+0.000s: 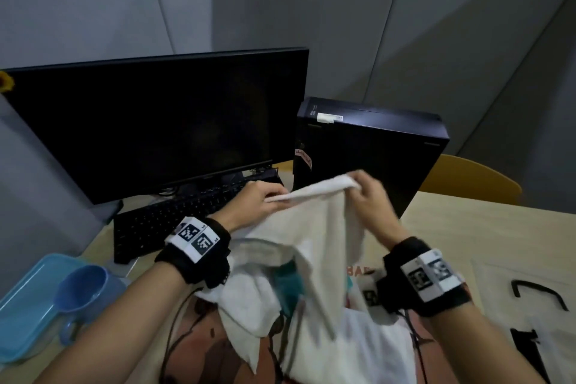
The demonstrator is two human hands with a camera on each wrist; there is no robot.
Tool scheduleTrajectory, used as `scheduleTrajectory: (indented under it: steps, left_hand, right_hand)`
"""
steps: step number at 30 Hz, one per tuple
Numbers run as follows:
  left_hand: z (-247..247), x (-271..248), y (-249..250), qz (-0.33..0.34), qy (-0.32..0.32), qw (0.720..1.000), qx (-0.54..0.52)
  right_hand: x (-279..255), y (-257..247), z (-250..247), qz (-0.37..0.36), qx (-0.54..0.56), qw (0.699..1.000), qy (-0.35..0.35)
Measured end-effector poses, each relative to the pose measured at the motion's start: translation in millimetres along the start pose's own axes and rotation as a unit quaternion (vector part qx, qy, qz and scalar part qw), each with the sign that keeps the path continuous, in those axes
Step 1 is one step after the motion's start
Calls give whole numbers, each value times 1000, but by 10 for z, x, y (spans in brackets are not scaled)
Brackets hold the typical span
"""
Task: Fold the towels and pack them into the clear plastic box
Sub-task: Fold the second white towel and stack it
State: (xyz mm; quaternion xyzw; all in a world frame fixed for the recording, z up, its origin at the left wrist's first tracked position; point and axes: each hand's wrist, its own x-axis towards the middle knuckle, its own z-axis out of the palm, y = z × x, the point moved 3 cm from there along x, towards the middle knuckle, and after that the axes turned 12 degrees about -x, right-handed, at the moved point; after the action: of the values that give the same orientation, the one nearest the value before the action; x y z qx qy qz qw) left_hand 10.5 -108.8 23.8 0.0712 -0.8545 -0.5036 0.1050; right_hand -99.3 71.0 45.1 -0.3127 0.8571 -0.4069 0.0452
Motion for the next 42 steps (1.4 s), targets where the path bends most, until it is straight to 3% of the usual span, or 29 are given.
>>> scheduleTrajectory:
  steps: [2,4,7,11,15,17,19,21,24,26,28,31,33,35,38,40,42]
  left_hand:
    - [-88,-6,-74,-23,-20,999,44]
    - [-171,-15,-55,-6,16,1000,10]
    - [-275,-9,97,38,98,990,-90]
    - [-334,-2,356,65,139,985,-81]
    - [-299,-36,461,81,172,977,-97]
    - [-254,-40,422,76,123,988,-55]
    - [-179,-43,294,52,31,997,41]
    - [-105,-65,160,27,-19,989,146]
    - [58,-99,64,-42,-98,971,212]
    - [250,-112,151,-72,-187,969,145]
    - [463,-83,344,-46,-215,975,24]
    - [739,-80,521,-42,-218,964,-146]
    - [874,-131,401,-109,-199,954,-196]
    - [997,-254,155,-183,-205,947,-168]
    - [1108,-382,-198,-215,-246,943,-66]
    - [1035,-362,-292,-214,-182,951,-127]
    - [846,-268,-263,-179,-53,960,-208]
  right_hand:
    - [74,-85,-337,-26,22,999,30]
    - [87,-103,-556,-45,-12,999,13]
    - [62,-5,-747,-46,-158,986,-37]
    - [-23,201,-897,9,-283,957,-55]
    - [-138,342,-997,60,-193,979,-2]
    - [-204,366,-1070,63,-100,992,49]
    - [-272,362,-1165,76,7,993,85]
    - [-339,338,-1234,90,87,989,79]
    - [-442,206,-1189,45,116,992,-26]
    - [-500,93,-1039,3,75,988,-139]
    - [-553,-33,-869,-17,63,973,-222]
    - [-548,-202,-755,-36,170,959,-223]
    - [-502,-252,-825,-33,248,955,-162]
    - [-451,-213,-916,-30,290,950,-112]
    - [-425,-74,-1023,-29,292,954,-60]
    - [-430,43,-1058,-15,306,950,-54]
    - [-456,124,-1086,17,345,937,-56]
